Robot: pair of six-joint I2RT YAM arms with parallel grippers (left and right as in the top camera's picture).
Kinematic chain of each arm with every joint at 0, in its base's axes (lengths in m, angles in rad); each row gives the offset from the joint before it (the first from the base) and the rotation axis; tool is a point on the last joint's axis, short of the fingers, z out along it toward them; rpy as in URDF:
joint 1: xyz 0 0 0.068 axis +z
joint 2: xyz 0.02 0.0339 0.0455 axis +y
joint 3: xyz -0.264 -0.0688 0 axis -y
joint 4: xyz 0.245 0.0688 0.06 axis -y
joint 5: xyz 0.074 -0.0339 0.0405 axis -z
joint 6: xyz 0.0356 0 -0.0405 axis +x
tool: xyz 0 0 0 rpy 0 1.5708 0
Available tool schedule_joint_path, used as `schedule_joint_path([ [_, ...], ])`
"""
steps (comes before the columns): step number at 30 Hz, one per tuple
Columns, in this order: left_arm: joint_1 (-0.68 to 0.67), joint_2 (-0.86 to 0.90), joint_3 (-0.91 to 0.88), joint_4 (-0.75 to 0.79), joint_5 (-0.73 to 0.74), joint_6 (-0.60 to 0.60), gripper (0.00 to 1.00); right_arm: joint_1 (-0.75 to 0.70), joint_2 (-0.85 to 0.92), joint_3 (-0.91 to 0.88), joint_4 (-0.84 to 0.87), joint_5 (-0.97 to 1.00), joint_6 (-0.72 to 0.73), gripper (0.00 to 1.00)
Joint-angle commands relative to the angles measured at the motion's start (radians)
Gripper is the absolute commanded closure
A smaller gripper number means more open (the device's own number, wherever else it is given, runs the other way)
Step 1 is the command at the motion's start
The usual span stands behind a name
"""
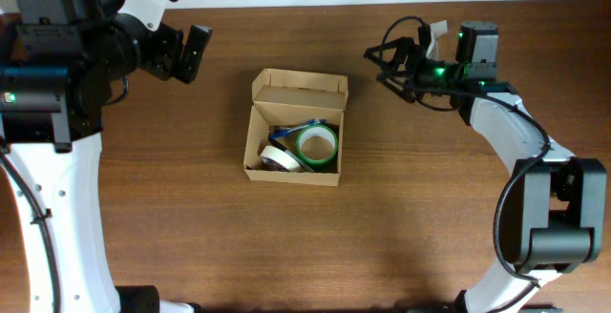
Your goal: Pack container
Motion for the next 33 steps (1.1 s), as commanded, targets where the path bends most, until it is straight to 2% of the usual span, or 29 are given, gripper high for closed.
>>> schedule_joint_path([
  [1, 0.000, -0.016, 0.003, -0.010, -0.002, 0.009, 0.00, -0.011, 0.020, 0.007, 0.005, -0.003, 0.230, 0.01],
  [6, 0.000, -0.016, 0.003, -0.024, -0.003, 0.009, 0.00, -0.013, 0.100, 0.007, 0.042, -0.051, 0.286, 0.01],
  [13, 0.000, -0.016, 0.003, -0.028, -0.003, 0.010, 0.01, -0.013, 0.242, 0.007, 0.201, -0.163, 0.391, 0.01],
  [18, 0.000, -0.016, 0.003, -0.030, -0.003, 0.010, 0.01, -0.013, 0.298, 0.007, 0.223, -0.167, 0.399, 0.01],
  [28, 0.000, -0.016, 0.003, -0.032, -0.003, 0.009, 0.01, -0.011, 0.332, 0.007, 0.224, -0.149, 0.435, 0.01],
  [33, 0.000, -0.016, 0.003, -0.032, -0.003, 0.009, 0.01, -0.005, 0.332, 0.007, 0.324, -0.146, 0.509, 0.01],
])
